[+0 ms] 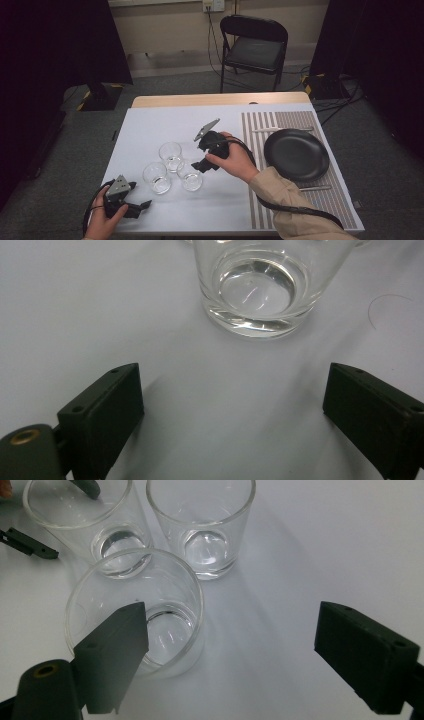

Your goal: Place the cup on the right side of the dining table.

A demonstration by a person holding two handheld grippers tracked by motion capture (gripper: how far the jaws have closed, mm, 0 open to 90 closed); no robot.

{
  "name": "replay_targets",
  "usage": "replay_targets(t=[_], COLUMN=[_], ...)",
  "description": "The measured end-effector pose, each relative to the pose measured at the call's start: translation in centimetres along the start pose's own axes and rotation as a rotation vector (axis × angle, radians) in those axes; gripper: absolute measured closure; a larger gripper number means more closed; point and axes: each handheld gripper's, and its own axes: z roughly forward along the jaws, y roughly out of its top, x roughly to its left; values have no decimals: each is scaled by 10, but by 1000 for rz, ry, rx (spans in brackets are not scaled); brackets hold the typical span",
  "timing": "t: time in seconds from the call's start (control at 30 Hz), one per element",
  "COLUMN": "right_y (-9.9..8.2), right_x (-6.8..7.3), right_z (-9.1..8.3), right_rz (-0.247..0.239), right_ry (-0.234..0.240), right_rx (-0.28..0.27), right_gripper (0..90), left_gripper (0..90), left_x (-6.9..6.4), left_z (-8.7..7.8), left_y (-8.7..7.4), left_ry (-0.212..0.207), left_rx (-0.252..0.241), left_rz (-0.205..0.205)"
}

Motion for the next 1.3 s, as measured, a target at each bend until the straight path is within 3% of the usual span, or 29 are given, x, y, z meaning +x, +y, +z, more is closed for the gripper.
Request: replay_targets(t=[0.57, 1.3], right_y=[7, 1], right_x=[6, 6], right_z=[22, 36], right_rz=[-3, 17], right_ry=[14, 19], right_rx=[21, 58], right_gripper=[133, 136], left_gripper=[83, 83], left_x=[0, 0], left_z=[0, 0], left_y=[0, 0], left_ry=[-1, -1], left_rx=[1, 2], left_rz=[-1, 0])
